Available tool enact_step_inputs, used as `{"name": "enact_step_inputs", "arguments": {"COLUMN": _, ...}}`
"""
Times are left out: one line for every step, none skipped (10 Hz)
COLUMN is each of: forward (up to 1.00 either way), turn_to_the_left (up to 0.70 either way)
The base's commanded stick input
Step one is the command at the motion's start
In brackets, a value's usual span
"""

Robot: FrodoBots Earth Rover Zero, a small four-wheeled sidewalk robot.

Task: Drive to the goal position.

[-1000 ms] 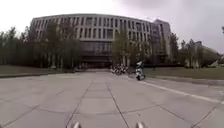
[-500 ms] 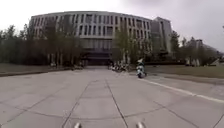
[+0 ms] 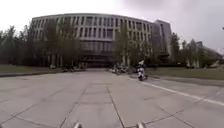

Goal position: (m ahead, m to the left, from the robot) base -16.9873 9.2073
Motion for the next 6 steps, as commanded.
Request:
{"name": "enact_step_inputs", "arguments": {"forward": 0.50, "turn_to_the_left": 0.00}}
{"name": "enact_step_inputs", "arguments": {"forward": 0.50, "turn_to_the_left": 0.00}}
{"name": "enact_step_inputs", "arguments": {"forward": 0.50, "turn_to_the_left": 0.00}}
{"name": "enact_step_inputs", "arguments": {"forward": 0.50, "turn_to_the_left": 0.00}}
{"name": "enact_step_inputs", "arguments": {"forward": 0.50, "turn_to_the_left": 0.00}}
{"name": "enact_step_inputs", "arguments": {"forward": 0.50, "turn_to_the_left": 0.00}}
